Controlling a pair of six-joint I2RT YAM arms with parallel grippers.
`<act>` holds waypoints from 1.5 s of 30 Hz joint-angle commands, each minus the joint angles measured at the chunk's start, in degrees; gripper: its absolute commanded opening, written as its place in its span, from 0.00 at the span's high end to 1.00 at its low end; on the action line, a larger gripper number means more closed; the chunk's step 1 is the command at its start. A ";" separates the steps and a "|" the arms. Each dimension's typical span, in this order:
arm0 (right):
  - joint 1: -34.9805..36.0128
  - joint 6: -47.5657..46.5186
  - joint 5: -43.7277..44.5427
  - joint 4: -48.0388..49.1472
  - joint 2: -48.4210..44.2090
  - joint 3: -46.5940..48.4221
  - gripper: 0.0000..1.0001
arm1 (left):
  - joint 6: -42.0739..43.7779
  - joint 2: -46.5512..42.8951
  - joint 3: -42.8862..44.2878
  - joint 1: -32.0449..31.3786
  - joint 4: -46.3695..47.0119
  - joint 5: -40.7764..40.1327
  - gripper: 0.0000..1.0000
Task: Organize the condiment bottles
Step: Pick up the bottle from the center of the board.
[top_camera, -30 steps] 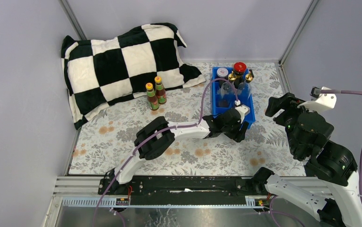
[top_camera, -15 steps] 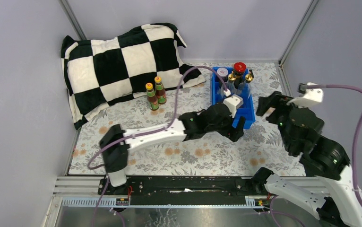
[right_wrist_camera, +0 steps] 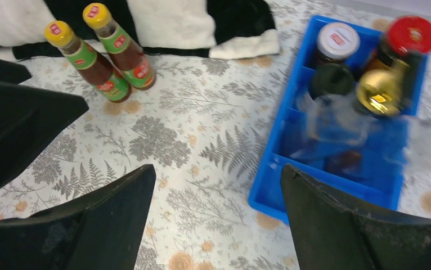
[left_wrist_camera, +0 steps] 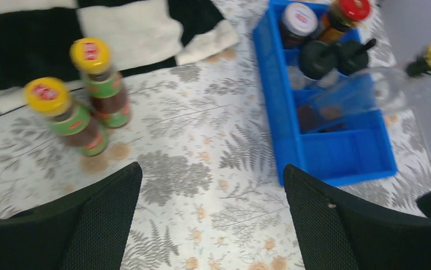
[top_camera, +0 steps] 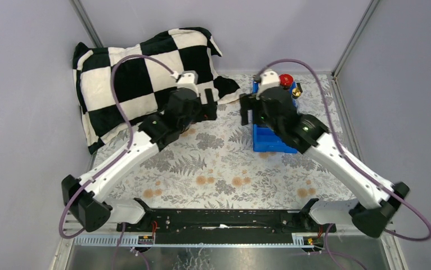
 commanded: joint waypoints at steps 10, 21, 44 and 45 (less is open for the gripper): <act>-0.29 -9.18 -19.81 21.18 29.61 14.27 0.13 | -6.46 -13.45 -13.64 14.55 -4.06 -6.48 0.01; -0.29 -13.08 -25.19 28.81 44.82 23.63 0.14 | -4.49 -15.50 -18.15 20.99 -1.58 0.97 0.01; -0.97 -12.10 -23.06 37.87 60.13 35.10 0.23 | -1.34 -15.79 -15.78 21.85 -1.70 3.12 0.01; -1.03 -12.10 -22.08 37.87 60.52 35.49 0.23 | -1.12 -15.79 -15.66 21.94 -1.76 3.10 0.01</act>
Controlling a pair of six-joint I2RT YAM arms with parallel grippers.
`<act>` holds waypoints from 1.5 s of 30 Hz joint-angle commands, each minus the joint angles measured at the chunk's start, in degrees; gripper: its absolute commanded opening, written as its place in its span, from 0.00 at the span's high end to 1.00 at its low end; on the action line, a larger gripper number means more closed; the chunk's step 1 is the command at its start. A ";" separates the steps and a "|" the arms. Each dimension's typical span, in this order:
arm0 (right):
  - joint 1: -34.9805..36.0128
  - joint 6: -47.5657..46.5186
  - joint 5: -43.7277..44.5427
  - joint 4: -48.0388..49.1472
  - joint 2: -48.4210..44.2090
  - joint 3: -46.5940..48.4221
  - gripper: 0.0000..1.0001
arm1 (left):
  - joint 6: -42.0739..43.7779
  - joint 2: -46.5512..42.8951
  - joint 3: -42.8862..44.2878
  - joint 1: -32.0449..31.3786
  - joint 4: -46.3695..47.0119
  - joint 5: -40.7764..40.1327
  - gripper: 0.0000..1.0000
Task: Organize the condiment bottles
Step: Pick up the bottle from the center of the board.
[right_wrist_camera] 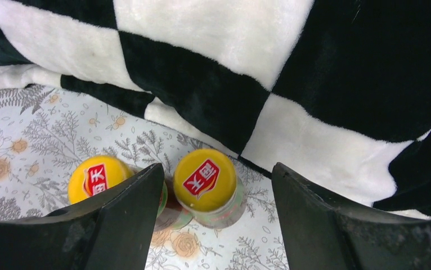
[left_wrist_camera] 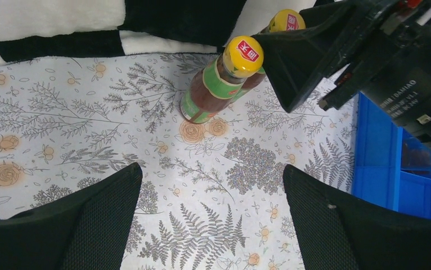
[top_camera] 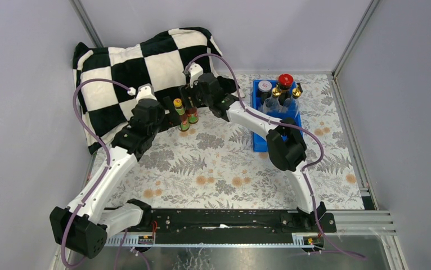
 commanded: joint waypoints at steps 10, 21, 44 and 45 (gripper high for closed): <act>-0.97 2.95 2.81 5.28 2.59 2.98 0.38 | 2.62 -1.00 1.36 1.43 1.87 2.01 0.01; -0.97 1.25 4.10 7.37 -4.83 -4.22 0.61 | 1.94 -1.27 -0.29 1.64 3.01 3.49 0.01; -0.66 0.62 11.38 0.70 -37.95 -27.13 0.59 | 0.42 -2.26 -2.54 1.62 4.21 6.13 0.01; -0.63 0.66 11.61 -0.75 -39.81 -27.78 0.59 | 0.42 -2.04 -2.54 1.62 4.38 6.29 0.01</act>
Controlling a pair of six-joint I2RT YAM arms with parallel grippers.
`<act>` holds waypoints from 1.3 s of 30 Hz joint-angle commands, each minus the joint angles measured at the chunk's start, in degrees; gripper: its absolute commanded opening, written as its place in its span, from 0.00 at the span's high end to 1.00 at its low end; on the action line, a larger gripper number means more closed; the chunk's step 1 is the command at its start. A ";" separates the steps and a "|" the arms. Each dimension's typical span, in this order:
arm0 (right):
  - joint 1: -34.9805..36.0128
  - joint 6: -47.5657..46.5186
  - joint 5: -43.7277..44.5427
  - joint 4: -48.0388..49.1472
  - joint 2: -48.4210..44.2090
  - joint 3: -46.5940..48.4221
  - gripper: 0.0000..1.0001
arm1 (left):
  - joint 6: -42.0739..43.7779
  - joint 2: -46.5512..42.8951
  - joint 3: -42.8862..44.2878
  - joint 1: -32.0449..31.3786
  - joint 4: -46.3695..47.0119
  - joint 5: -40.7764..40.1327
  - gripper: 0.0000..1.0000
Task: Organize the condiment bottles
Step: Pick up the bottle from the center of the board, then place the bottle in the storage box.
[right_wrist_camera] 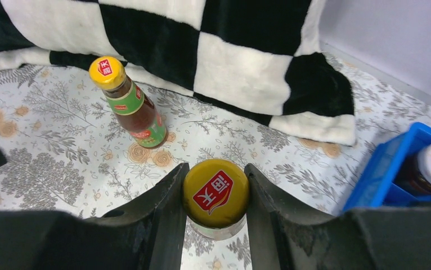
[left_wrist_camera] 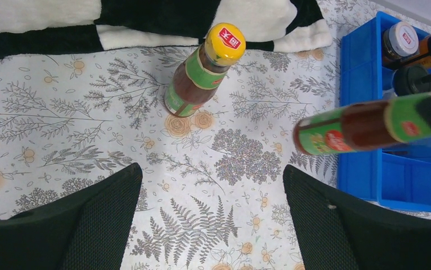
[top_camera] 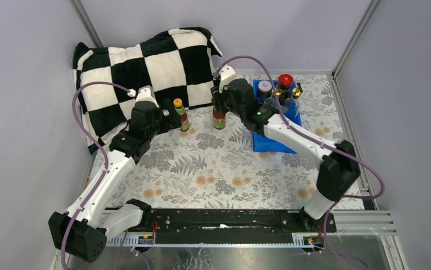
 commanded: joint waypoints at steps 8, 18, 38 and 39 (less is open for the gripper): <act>-0.09 2.24 8.54 -11.50 -22.83 -3.73 0.57 | -1.09 1.35 -0.86 0.40 4.34 2.55 0.01; -3.05 2.11 20.36 -20.52 -30.67 -5.41 0.55 | -1.40 2.23 0.04 0.35 4.58 3.58 0.01; -25.46 8.04 12.97 -12.84 -35.30 -18.79 0.55 | 0.37 4.19 1.63 0.35 4.29 4.53 0.01; -25.61 8.10 12.84 -12.15 -35.25 -19.41 0.55 | 0.56 4.15 1.60 0.35 4.21 4.40 0.01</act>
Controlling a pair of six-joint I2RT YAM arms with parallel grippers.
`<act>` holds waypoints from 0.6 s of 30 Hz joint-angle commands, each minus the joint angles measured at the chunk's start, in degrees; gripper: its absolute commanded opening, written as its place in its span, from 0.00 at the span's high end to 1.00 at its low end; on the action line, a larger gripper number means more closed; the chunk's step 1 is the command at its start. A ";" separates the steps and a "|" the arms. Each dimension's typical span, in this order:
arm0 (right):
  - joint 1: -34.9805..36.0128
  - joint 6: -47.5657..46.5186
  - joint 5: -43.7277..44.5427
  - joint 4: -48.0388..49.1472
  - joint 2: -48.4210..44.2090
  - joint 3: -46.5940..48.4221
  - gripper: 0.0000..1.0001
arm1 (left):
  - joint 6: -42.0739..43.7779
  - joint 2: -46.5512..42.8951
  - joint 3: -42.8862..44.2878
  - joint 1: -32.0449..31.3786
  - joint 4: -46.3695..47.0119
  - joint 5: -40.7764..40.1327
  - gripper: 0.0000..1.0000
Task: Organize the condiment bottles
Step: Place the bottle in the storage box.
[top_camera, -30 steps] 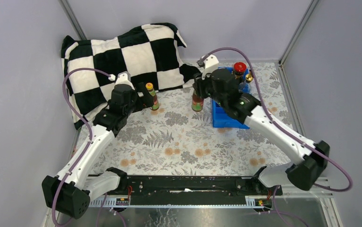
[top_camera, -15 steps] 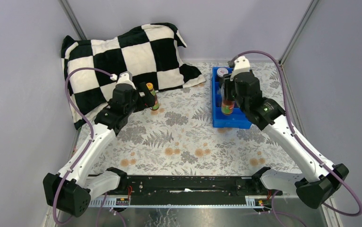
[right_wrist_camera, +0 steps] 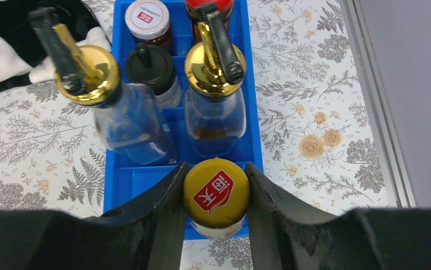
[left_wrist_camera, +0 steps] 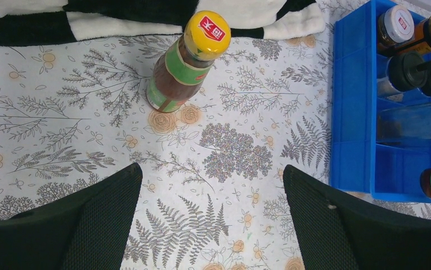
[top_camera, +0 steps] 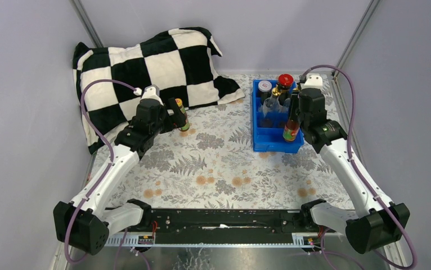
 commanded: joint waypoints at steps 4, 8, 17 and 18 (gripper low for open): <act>-2.13 2.03 -1.87 12.08 -2.02 -2.36 0.55 | 1.78 -0.02 1.37 0.35 1.60 0.51 0.01; -2.55 2.19 -2.07 13.24 -1.43 -3.19 0.55 | 1.67 0.17 0.76 0.35 2.28 0.62 0.01; -2.92 2.63 -2.83 15.93 0.21 -4.66 0.55 | 1.69 0.57 0.16 0.35 3.03 0.53 0.01; -2.91 2.59 -2.78 16.02 0.31 -4.56 0.55 | 1.69 0.65 0.05 0.35 3.09 0.59 0.01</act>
